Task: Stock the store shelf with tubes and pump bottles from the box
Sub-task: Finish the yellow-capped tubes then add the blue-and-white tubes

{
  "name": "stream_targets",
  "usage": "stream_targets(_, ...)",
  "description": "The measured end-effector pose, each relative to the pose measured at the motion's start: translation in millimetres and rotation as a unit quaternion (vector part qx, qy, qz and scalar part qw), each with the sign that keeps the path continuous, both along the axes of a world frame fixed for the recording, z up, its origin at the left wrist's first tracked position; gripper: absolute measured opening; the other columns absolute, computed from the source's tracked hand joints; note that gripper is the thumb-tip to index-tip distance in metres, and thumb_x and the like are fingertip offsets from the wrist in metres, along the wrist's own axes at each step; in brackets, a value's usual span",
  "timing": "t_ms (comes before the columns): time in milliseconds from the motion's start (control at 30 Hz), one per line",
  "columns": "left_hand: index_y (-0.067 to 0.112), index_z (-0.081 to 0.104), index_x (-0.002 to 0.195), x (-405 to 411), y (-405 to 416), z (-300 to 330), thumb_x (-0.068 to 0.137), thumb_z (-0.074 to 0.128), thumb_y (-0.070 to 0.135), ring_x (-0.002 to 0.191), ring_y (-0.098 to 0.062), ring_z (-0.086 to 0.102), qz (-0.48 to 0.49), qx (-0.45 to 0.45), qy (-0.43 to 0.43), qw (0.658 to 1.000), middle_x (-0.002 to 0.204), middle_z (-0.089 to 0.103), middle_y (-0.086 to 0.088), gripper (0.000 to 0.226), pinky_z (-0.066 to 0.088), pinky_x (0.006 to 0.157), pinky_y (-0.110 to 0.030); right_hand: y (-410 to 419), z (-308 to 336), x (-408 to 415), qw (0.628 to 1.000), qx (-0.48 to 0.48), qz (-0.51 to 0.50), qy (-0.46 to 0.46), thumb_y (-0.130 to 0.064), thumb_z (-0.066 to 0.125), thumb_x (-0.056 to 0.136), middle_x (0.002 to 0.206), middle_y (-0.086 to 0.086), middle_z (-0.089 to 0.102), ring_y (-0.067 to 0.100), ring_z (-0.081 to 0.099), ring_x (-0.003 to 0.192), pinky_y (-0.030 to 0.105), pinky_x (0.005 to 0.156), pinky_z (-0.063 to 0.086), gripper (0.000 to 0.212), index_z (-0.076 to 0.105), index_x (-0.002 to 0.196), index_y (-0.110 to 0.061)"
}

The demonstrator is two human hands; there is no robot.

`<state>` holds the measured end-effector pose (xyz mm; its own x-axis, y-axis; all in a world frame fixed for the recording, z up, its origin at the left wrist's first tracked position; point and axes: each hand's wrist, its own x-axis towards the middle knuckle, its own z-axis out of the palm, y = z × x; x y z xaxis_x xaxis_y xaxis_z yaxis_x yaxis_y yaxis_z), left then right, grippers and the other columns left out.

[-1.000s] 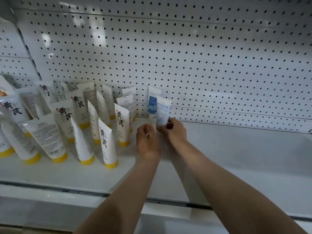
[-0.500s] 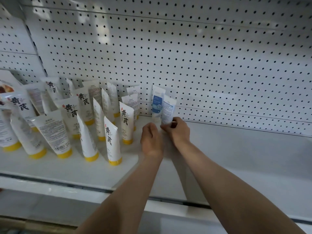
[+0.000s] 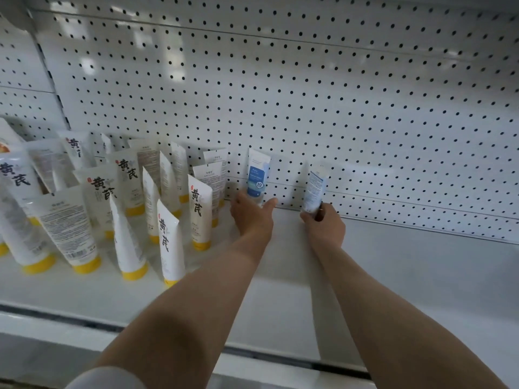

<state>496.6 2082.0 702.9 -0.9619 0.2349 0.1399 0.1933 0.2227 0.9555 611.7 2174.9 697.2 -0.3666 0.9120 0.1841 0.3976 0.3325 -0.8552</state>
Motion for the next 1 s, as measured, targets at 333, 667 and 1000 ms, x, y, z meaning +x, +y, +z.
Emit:
stream_targets(333, 0.012, 0.044, 0.129, -32, 19, -17, 0.069, 0.083, 0.047, 0.119, -0.032, 0.050, 0.050, -0.125, 0.034, 0.990, 0.129, 0.056, -0.012, 0.080, 0.045, 0.098, -0.048, 2, -4, -4, 1.000, -0.017, 0.009, 0.006, -0.034, 0.070, 0.087, 0.098, -0.014, 0.061, 0.010, 0.056, 0.090, 0.026, 0.069, 0.036, 0.036, 0.057, 0.120, -0.027)
stream_targets(667, 0.013, 0.061, 0.119, -32, 8, -22, 0.095, 0.053, 0.030, 0.113, -0.035, 0.049, 0.006, -0.140, 0.087, 0.986, 0.115, 0.062, -0.017, 0.030, 0.045, 0.095, -0.044, 3, -1, -6, 1.000, -0.027, 0.011, -0.007, -0.039, 0.068, 0.088, 0.099, -0.012, 0.063, 0.013, 0.056, 0.090, 0.028, 0.072, 0.036, 0.027, 0.060, 0.111, -0.030)
stream_targets(1000, 0.011, 0.062, 0.119, -29, 6, -20, 0.079, 0.073, 0.037, 0.115, -0.033, 0.051, 0.001, -0.098, 0.045, 0.994, 0.114, 0.065, -0.013, 0.048, 0.047, 0.095, -0.041, 2, -1, -6, 0.999, -0.024, 0.023, -0.008, -0.039, 0.067, 0.089, 0.115, -0.012, 0.069, 0.010, 0.057, 0.091, 0.028, 0.074, 0.039, 0.029, 0.059, 0.116, -0.032)
